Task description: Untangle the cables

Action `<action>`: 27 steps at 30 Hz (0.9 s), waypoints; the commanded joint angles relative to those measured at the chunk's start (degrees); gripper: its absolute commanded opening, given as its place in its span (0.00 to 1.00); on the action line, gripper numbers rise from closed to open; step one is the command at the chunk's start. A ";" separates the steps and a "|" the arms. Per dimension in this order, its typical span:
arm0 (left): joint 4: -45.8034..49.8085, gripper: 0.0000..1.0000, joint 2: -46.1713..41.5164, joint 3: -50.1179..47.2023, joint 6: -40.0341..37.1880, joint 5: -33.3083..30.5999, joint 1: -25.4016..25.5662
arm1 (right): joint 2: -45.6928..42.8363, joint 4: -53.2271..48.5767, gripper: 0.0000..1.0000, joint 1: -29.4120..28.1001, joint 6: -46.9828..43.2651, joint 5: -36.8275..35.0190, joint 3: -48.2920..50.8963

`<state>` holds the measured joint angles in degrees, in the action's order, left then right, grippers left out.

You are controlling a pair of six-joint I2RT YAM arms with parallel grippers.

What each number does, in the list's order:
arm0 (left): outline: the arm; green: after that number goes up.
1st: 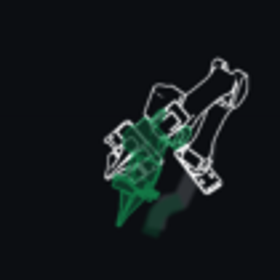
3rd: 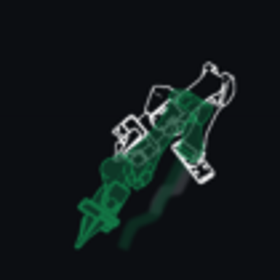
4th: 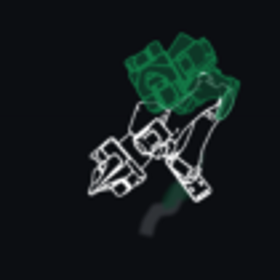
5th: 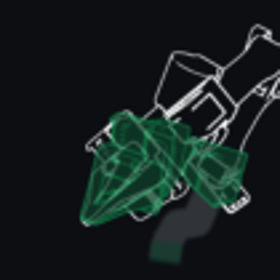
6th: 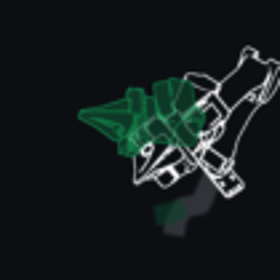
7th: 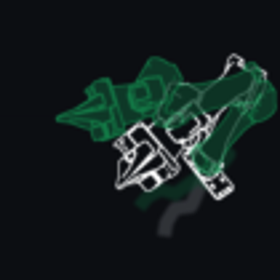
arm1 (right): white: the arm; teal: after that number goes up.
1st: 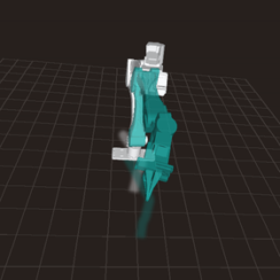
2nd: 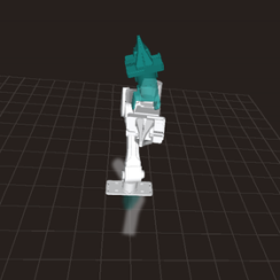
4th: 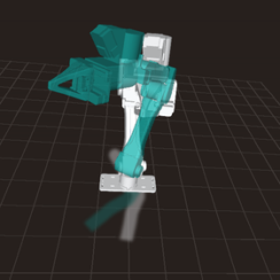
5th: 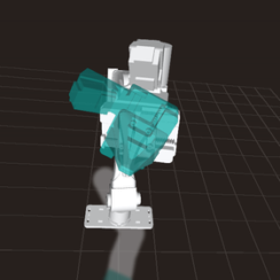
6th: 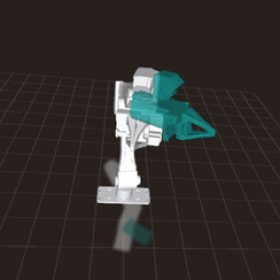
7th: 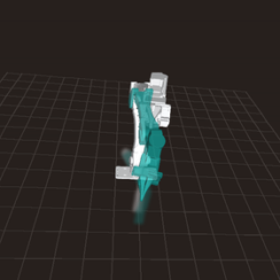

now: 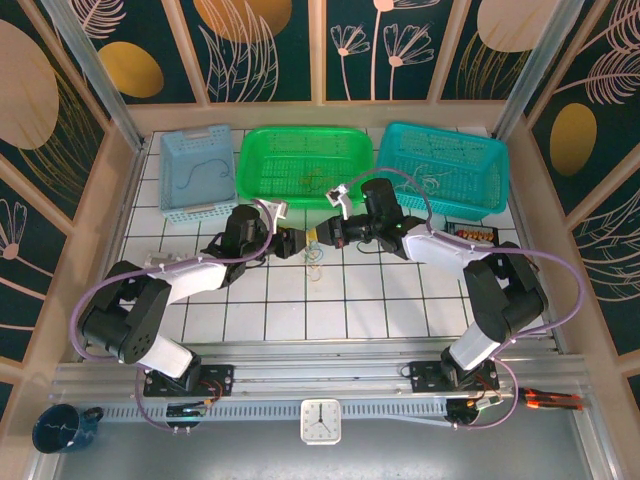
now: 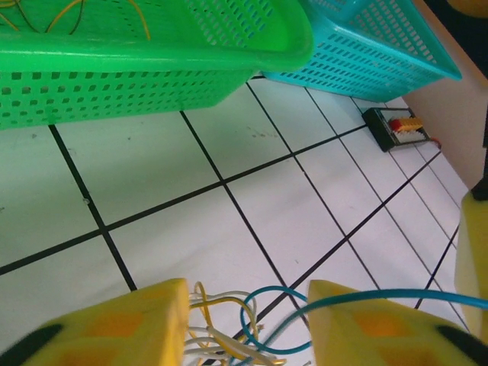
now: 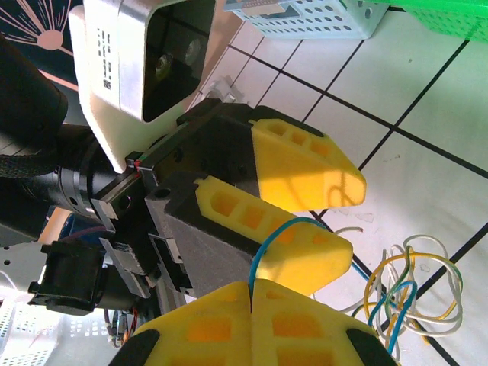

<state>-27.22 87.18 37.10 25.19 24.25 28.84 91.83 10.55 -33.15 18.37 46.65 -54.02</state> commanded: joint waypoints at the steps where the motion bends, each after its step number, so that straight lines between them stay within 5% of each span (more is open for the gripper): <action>1: -4.12 0.33 0.73 0.56 -0.09 2.24 0.16 | 0.23 1.76 0.00 -0.43 0.15 1.81 -1.10; 12: -5.29 0.15 0.10 -0.23 0.77 2.30 0.15 | 0.69 2.02 0.01 -0.43 0.70 0.62 -1.58; 15: -5.70 0.07 -0.07 -0.43 2.54 2.03 0.16 | -0.30 2.70 0.29 -0.43 1.17 -1.74 -0.20; 18: -6.92 0.00 -0.42 -1.02 5.12 1.44 0.16 | -2.50 4.81 0.43 -0.34 2.29 -5.69 3.35; 27: -11.96 0.00 -1.65 -2.56 12.47 1.67 0.16 | -6.45 11.57 0.49 -0.34 6.39 -16.59 11.99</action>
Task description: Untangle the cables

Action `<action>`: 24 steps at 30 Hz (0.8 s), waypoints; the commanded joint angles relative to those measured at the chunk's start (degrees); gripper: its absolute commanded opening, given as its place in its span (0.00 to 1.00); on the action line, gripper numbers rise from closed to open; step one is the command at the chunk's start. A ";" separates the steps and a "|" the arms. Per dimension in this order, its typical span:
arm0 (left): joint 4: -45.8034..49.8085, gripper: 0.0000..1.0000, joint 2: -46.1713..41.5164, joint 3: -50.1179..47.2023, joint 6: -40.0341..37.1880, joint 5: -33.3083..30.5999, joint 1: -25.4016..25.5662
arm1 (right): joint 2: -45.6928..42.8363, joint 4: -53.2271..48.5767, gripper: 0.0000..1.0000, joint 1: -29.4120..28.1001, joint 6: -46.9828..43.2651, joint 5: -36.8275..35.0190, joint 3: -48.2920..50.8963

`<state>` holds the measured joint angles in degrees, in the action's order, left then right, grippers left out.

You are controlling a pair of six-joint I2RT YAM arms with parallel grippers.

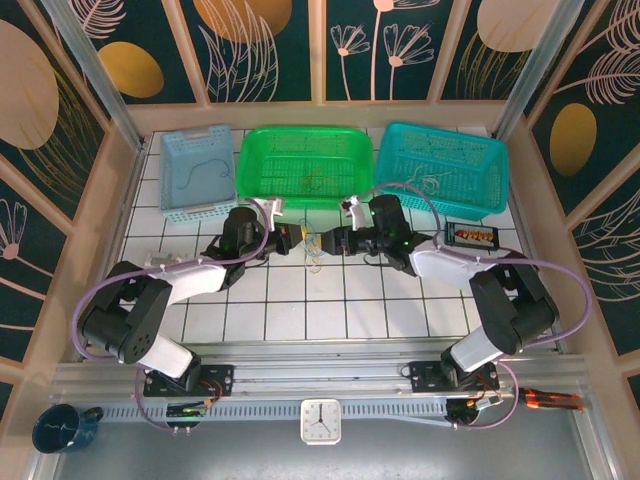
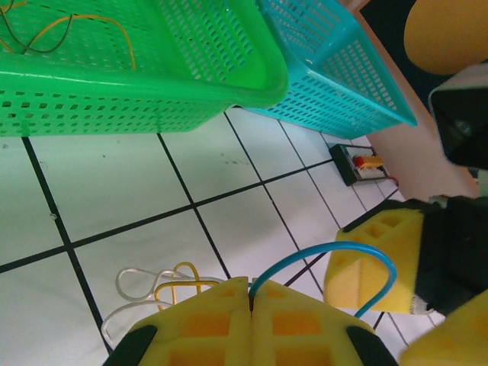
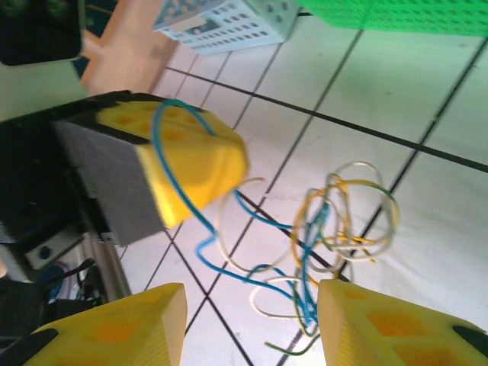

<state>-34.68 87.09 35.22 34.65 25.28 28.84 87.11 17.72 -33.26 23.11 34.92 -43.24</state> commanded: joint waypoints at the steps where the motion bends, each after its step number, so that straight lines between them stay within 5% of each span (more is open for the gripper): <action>1: -4.61 0.00 -1.74 -0.67 3.20 0.74 0.16 | -1.56 4.75 0.49 -0.23 1.93 -5.32 1.57; 19: -6.34 0.00 -2.43 -0.24 4.98 2.06 0.15 | 10.69 10.83 0.51 -4.10 5.24 -6.79 -3.12; 24: -6.81 0.00 -3.47 -0.24 6.02 2.58 0.16 | 14.70 14.95 0.39 -4.08 8.90 -8.96 -3.09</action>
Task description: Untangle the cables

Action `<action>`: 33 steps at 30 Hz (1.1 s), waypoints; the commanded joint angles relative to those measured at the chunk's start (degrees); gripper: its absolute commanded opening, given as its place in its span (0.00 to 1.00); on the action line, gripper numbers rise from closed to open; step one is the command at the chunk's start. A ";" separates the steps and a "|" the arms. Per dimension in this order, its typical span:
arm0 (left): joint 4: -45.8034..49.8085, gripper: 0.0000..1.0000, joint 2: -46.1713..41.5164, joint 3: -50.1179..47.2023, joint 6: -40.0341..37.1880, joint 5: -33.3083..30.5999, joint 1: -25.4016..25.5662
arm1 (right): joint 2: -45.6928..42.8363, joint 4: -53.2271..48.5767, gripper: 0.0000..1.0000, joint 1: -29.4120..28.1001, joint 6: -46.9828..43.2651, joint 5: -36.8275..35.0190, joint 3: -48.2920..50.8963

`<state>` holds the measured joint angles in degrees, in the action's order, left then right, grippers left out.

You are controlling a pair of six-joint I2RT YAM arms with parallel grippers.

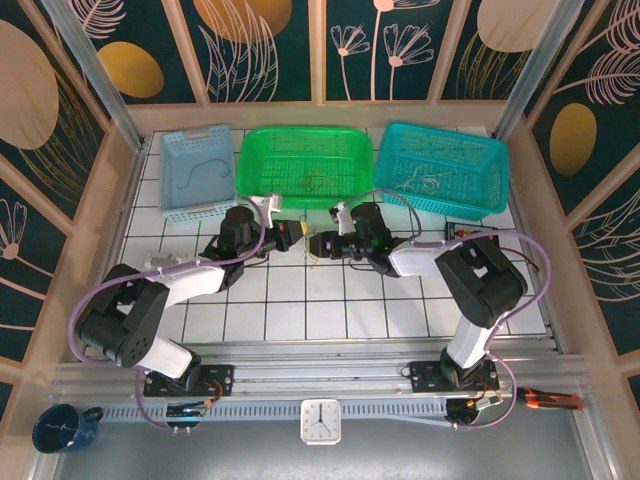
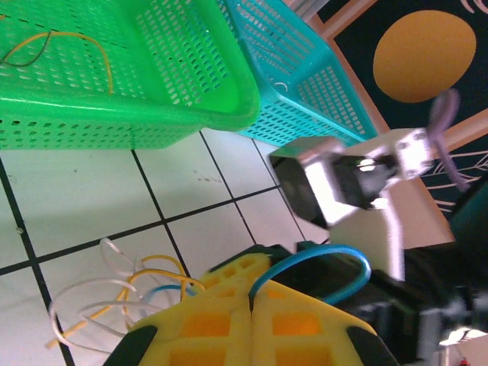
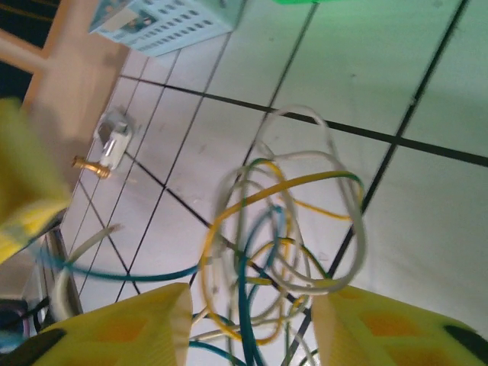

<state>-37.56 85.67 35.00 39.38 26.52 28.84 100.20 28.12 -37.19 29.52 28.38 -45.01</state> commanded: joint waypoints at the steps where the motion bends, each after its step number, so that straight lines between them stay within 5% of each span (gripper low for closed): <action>1: -3.99 0.00 -2.49 0.06 1.58 1.47 0.16 | 2.12 4.60 0.34 -0.16 3.02 -3.27 -1.31; 6: -5.02 0.00 -5.33 0.44 3.86 2.12 0.16 | 2.97 3.93 0.11 0.18 4.47 -7.75 -0.28; 12: -4.45 0.00 -9.29 2.28 5.23 1.62 0.16 | 2.89 2.41 0.09 0.55 5.18 -11.53 1.28; 25: -2.59 0.00 -13.16 4.29 5.69 0.20 0.16 | 1.41 0.16 0.40 0.88 5.33 -14.45 3.35; 33: -4.54 0.00 -14.95 5.71 9.10 1.46 0.16 | 1.56 -0.35 0.43 0.98 5.37 -15.37 3.49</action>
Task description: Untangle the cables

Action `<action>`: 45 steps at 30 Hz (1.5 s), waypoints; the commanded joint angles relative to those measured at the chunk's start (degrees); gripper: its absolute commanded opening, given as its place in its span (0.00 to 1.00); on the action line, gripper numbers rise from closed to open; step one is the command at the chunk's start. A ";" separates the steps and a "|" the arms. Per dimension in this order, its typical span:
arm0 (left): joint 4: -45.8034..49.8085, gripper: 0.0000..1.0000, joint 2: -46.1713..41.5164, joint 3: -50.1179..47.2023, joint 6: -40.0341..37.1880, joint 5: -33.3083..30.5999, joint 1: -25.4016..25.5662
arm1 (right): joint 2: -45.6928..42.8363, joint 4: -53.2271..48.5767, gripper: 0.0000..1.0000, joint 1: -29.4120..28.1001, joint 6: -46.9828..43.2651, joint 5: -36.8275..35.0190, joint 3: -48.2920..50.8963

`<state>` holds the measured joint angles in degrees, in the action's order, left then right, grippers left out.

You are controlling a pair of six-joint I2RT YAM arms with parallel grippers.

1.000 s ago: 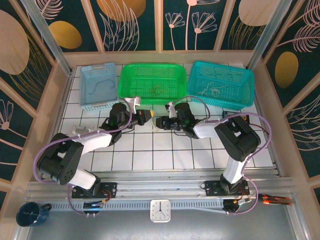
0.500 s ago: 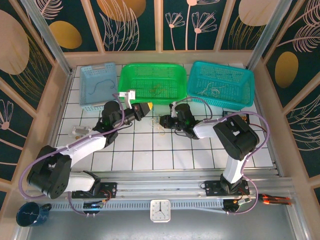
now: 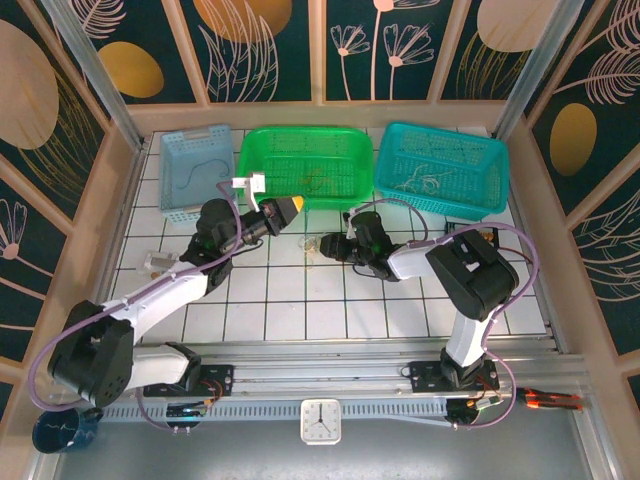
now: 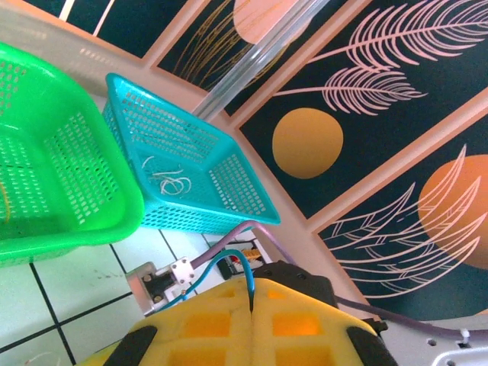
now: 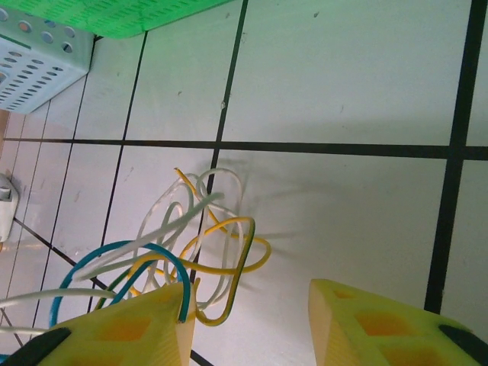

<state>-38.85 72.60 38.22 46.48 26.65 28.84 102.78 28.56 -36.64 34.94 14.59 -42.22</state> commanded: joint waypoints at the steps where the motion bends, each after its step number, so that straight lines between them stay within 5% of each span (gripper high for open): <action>1: -3.16 0.00 -2.14 3.09 2.30 1.54 0.16 | -0.93 -0.81 0.43 0.45 0.03 -1.58 0.70; 11: -1.97 0.00 -3.04 5.64 3.56 2.27 0.15 | -2.07 -1.65 0.43 0.61 -0.48 -2.45 1.36; 31: -0.80 0.00 -1.15 5.09 2.53 1.05 0.16 | -18.39 -12.21 0.44 2.38 -8.83 -8.10 -0.82; 37: 7.90 0.00 -1.01 9.03 -2.31 -2.74 -0.33 | -19.32 -12.13 0.44 2.04 -8.25 -6.94 -1.07; 45: 18.08 0.00 0.01 14.68 -6.33 -6.23 -12.71 | -20.52 -11.27 0.44 1.31 -7.03 -7.12 1.60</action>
<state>-25.61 71.75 50.41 42.81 22.81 20.18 84.49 17.30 -34.74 27.38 7.53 -41.82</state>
